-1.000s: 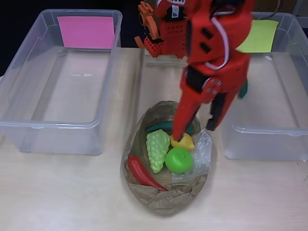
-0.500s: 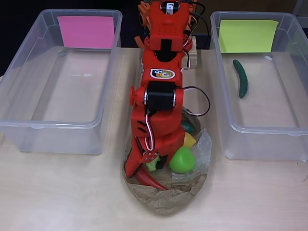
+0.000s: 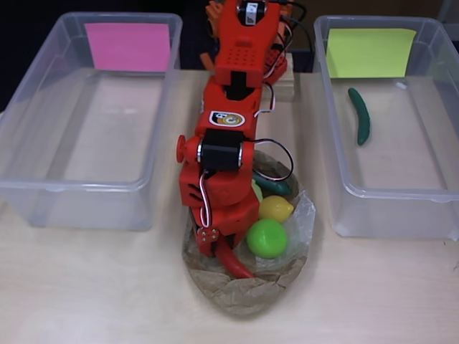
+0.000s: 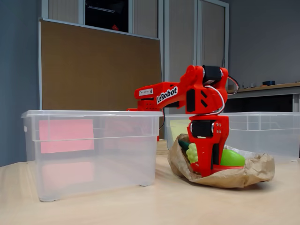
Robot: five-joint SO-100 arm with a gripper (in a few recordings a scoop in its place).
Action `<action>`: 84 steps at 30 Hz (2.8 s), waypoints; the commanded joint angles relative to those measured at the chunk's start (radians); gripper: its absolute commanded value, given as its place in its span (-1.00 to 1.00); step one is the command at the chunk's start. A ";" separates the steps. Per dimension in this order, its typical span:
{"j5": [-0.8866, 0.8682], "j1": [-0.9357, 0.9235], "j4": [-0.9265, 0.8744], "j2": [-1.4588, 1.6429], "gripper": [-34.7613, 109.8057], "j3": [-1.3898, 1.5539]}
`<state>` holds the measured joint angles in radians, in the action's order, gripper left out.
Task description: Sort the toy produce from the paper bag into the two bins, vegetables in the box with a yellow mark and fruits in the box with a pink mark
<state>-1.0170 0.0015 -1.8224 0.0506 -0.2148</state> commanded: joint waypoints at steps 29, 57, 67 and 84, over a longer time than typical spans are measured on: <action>-0.310 0.476 -0.012 1.299 -0.52 1.252; -1.548 1.227 0.598 1.545 -0.52 2.115; -1.686 1.342 0.911 1.430 -0.51 2.174; -1.628 1.335 0.588 1.457 -0.12 1.957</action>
<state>-2.7090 1.3591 -1.1029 1.4450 1.8377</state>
